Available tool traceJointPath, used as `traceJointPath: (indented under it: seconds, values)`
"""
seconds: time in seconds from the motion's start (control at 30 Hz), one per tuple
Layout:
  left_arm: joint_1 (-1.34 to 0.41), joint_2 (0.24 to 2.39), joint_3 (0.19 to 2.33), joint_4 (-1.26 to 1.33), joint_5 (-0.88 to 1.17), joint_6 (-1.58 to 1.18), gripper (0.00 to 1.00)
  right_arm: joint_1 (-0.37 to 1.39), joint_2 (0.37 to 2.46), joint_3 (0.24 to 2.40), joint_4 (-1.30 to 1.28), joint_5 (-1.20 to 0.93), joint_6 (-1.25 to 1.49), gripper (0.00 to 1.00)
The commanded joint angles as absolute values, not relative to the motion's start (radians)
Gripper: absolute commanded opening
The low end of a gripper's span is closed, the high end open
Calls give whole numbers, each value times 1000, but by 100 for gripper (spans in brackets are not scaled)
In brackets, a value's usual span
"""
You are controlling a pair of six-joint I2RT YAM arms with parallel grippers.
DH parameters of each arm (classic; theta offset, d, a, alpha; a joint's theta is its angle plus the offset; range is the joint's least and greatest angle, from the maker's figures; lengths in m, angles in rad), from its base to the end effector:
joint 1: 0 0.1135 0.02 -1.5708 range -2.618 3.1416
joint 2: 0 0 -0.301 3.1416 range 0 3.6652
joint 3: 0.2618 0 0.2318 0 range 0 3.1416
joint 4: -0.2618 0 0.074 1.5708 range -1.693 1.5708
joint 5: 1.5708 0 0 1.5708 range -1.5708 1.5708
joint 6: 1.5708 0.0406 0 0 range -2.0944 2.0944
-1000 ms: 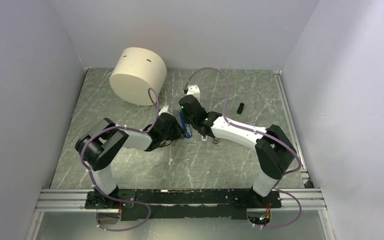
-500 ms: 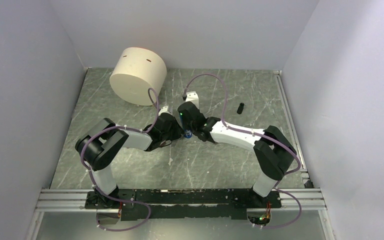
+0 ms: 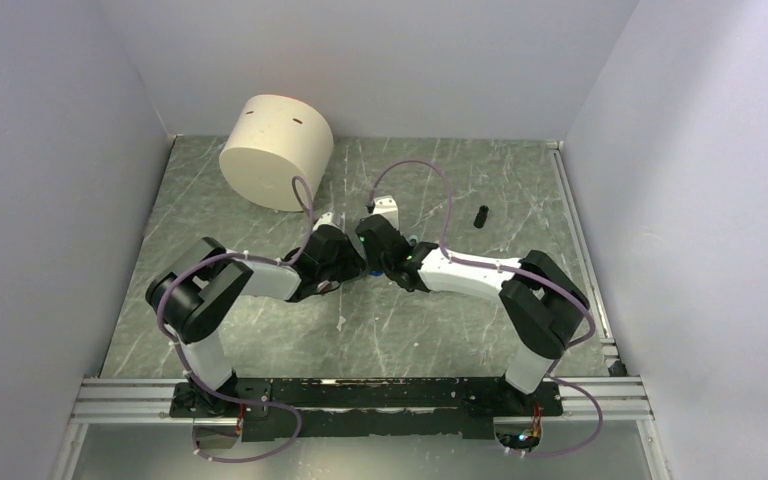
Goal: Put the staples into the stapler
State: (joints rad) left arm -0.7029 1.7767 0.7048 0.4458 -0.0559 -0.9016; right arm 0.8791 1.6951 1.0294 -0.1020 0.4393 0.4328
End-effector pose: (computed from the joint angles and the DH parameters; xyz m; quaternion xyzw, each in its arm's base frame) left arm 0.2564 -0.2143 0.1731 -0.1009 0.8845 -0.3097 0.3340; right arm 0.2366 0.2587 0.2442 -0.1158 0.8949 0.0737 0.4246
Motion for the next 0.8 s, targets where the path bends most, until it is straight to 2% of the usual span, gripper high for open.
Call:
traceJointPath:
  seconds: [0.0,0.23,0.57,0.67,0.77]
  values:
    - [-677,1772,652,307,2,-895,24,881,1729,999,-79,438,476,17]
    - [-652,1724,644,364,92,-886,29,881,1770,984,-71,438,481,17]
    - [-648,1542,721,158,2,-810,32,882,1783,1008,-123,412,486,18]
    - [-647,1450,728,90,-71,-794,33,880,1766,1039,-153,404,481,22]
    - [-648,1370,748,16,-134,-756,35,876,1762,1093,-192,373,459,32]
